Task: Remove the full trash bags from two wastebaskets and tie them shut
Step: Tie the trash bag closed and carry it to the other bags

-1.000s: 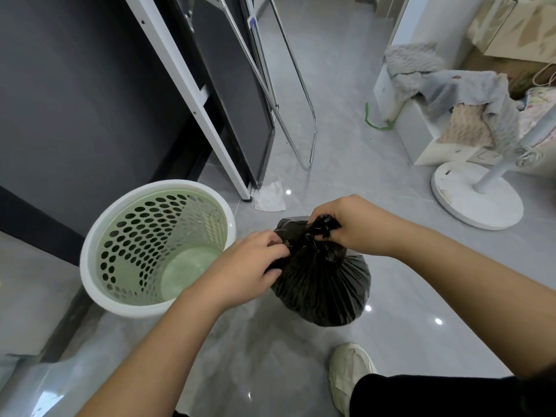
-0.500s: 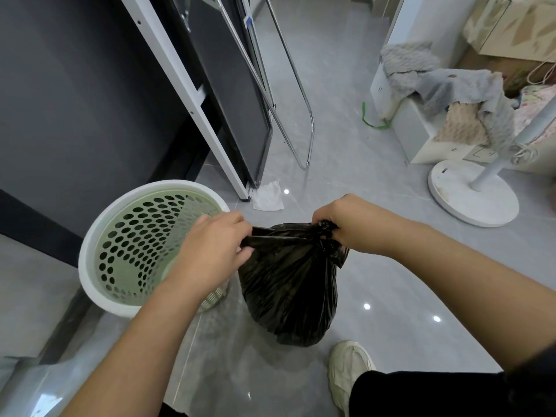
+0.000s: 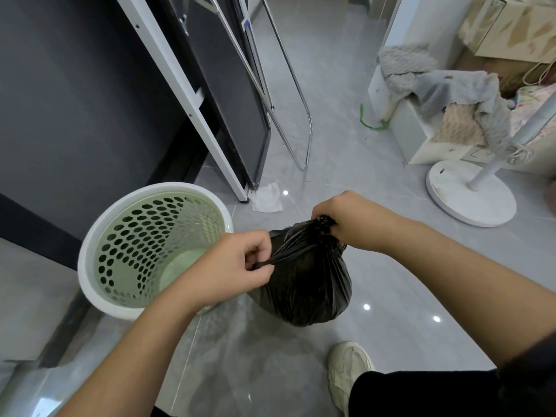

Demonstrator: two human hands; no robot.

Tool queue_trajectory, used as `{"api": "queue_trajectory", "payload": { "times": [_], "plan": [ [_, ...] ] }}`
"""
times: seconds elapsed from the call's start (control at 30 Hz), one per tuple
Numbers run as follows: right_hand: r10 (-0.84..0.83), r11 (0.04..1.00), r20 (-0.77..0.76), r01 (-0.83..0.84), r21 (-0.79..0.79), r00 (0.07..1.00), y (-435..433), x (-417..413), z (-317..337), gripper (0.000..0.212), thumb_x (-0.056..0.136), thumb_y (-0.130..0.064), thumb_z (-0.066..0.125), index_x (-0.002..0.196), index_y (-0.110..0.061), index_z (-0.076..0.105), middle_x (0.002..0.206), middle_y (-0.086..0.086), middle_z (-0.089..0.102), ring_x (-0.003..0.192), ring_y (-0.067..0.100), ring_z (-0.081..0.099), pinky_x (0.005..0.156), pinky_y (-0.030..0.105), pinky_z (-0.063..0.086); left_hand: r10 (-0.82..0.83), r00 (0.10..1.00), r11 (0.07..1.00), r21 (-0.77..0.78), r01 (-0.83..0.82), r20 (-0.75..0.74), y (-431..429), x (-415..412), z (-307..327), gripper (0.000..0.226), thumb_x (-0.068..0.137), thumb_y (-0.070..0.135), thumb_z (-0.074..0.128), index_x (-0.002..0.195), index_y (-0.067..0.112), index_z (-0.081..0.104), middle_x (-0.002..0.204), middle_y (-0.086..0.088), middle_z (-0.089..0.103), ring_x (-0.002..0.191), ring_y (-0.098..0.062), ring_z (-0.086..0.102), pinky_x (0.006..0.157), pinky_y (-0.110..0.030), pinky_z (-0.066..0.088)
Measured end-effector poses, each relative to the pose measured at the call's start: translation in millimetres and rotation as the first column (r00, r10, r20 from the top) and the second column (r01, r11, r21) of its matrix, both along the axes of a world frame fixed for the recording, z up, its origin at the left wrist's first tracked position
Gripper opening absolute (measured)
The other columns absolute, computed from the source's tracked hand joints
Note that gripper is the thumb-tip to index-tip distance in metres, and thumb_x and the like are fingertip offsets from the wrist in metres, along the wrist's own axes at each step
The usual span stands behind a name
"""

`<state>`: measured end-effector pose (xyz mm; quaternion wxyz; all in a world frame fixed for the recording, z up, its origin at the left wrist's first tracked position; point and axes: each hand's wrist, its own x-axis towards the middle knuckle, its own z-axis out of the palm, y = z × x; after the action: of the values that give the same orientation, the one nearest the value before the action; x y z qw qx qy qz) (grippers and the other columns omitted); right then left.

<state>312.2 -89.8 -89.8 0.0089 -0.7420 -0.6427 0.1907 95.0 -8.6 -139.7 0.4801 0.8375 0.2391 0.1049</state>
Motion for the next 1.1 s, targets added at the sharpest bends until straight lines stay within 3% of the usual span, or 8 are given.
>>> {"api": "queue_trajectory", "payload": {
  "times": [0.13, 0.33, 0.57, 0.67, 0.8, 0.93, 1.03, 1.1],
  "plan": [
    [0.037, 0.999, 0.012, -0.037, -0.016, 0.999, 1, -5, -3, 0.032, 0.082, 0.004, 0.045, 0.099, -0.013, 0.067, 0.079, 0.003, 0.061, 0.072, 0.017, 0.048, 0.054, 0.025, 0.038, -0.003, 0.992, 1.0, -0.021, 0.0, -0.124, 2, 2, -4, 0.032, 0.081, 0.012, 0.062, 0.105, 0.033, 0.053, 0.057, 0.008, 0.045, 0.053, -0.005, 0.042, 0.06, -0.019, 0.04],
    [0.109, 0.994, 0.043, -0.108, -0.017, 0.993, 4, -12, -9, 0.03, 0.082, 0.002, 0.045, 0.098, -0.013, 0.066, 0.065, -0.009, 0.046, 0.073, 0.017, 0.046, 0.051, 0.024, 0.032, 0.322, 0.944, 0.946, 0.068, -0.318, -0.074, 0, 20, -13, 0.012, 0.084, 0.043, 0.061, 0.086, 0.032, 0.066, 0.056, 0.005, 0.053, 0.056, -0.006, 0.05, 0.057, -0.025, 0.039],
    [0.115, 0.991, 0.066, -0.111, -0.069, 0.991, 5, -16, -8, 0.03, 0.085, 0.002, 0.044, 0.101, -0.012, 0.065, 0.073, -0.002, 0.053, 0.072, 0.016, 0.044, 0.051, 0.024, 0.034, 0.321, 0.917, 0.813, 0.565, -0.139, -0.238, 4, 23, -20, 0.008, 0.089, 0.03, 0.057, 0.087, 0.025, 0.063, 0.084, 0.008, 0.05, 0.077, -0.016, 0.054, 0.061, -0.028, 0.036],
    [0.101, 0.992, 0.05, -0.096, -0.087, 0.994, 3, -13, -8, 0.031, 0.085, 0.003, 0.043, 0.102, -0.012, 0.064, 0.067, -0.007, 0.046, 0.074, 0.016, 0.044, 0.05, 0.02, 0.032, 0.363, 0.926, 0.724, 0.657, -0.208, -0.108, 13, 13, -13, 0.011, 0.09, 0.028, 0.055, 0.089, 0.022, 0.065, 0.087, 0.008, 0.056, 0.076, -0.014, 0.054, 0.063, -0.028, 0.039],
    [0.054, 0.996, -0.017, -0.055, -0.064, 0.998, 5, -11, -12, 0.026, 0.083, 0.002, 0.047, 0.1, -0.01, 0.063, 0.077, 0.003, 0.057, 0.075, 0.02, 0.049, 0.059, 0.029, 0.04, 0.36, 0.926, 0.76, 0.539, -0.362, 0.114, 13, 12, 7, 0.008, 0.09, 0.023, 0.057, 0.086, 0.022, 0.063, 0.079, 0.012, 0.059, 0.069, -0.008, 0.052, 0.064, -0.026, 0.043],
    [-0.052, 0.999, -0.268, 0.05, -0.016, 0.962, 10, -10, -18, 0.049, 0.084, -0.012, 0.066, 0.128, -0.03, 0.052, 0.092, -0.012, 0.059, 0.088, 0.011, 0.055, 0.075, 0.02, 0.041, 0.431, 0.878, 0.897, 0.004, -0.441, 0.206, 10, 18, 8, 0.012, 0.09, 0.012, 0.057, 0.085, 0.021, 0.064, 0.076, 0.004, 0.067, 0.075, -0.012, 0.065, 0.07, -0.029, 0.053],
    [-0.067, 0.997, -0.495, 0.077, 0.0, 0.866, 13, -13, -20, 0.072, 0.083, -0.01, 0.069, 0.142, -0.037, 0.035, 0.11, -0.011, 0.06, 0.095, 0.007, 0.057, 0.088, 0.018, 0.044, 0.397, 0.888, 0.911, -0.221, -0.35, 0.23, 7, 21, 11, 0.015, 0.089, 0.003, 0.058, 0.085, 0.016, 0.064, 0.076, -0.004, 0.069, 0.073, -0.014, 0.067, 0.065, -0.028, 0.052],
    [-0.062, 0.997, -0.628, 0.076, -0.004, 0.776, 14, -15, -23, 0.056, 0.085, -0.006, 0.066, 0.133, -0.03, 0.049, 0.11, -0.006, 0.066, 0.097, 0.007, 0.062, 0.091, 0.018, 0.047, 0.374, 0.898, 0.918, -0.232, -0.322, 0.233, 7, 21, 12, 0.011, 0.085, 0.009, 0.062, 0.083, 0.019, 0.066, 0.074, -0.001, 0.069, 0.071, -0.013, 0.064, 0.064, -0.027, 0.05]
  ]
}}
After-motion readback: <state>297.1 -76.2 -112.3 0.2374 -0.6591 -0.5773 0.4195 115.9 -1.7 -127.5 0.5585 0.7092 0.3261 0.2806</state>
